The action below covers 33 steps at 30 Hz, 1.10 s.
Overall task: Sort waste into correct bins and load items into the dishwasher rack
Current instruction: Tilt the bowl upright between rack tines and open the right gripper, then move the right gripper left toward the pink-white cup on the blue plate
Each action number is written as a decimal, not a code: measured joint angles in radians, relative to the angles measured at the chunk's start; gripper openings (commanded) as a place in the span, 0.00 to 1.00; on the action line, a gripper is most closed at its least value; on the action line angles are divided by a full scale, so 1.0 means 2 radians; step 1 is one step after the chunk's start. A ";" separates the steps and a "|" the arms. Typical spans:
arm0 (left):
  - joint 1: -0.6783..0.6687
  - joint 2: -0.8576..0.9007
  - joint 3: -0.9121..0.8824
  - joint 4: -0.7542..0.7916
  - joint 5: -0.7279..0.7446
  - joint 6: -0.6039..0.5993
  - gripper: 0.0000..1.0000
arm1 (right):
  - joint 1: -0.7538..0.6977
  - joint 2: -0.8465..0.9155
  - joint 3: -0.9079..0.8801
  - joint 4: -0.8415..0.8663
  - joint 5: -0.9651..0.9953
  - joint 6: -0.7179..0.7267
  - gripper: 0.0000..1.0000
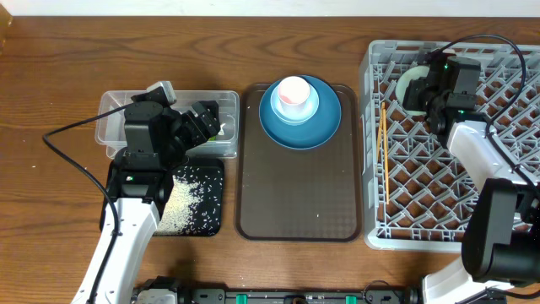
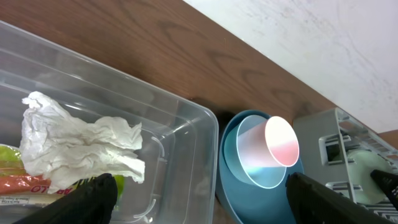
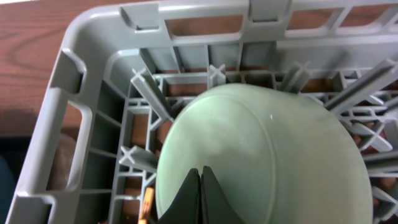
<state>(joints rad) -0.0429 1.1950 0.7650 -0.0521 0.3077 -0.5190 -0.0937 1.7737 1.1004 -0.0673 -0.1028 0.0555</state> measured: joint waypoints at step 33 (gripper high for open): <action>0.000 0.000 0.000 0.000 0.000 0.000 0.89 | 0.068 -0.141 0.001 -0.249 -0.054 0.020 0.33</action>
<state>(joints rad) -0.0429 1.1950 0.7650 -0.0521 0.3077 -0.5190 0.0422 1.4921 1.1019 -0.5655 -0.2100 0.0952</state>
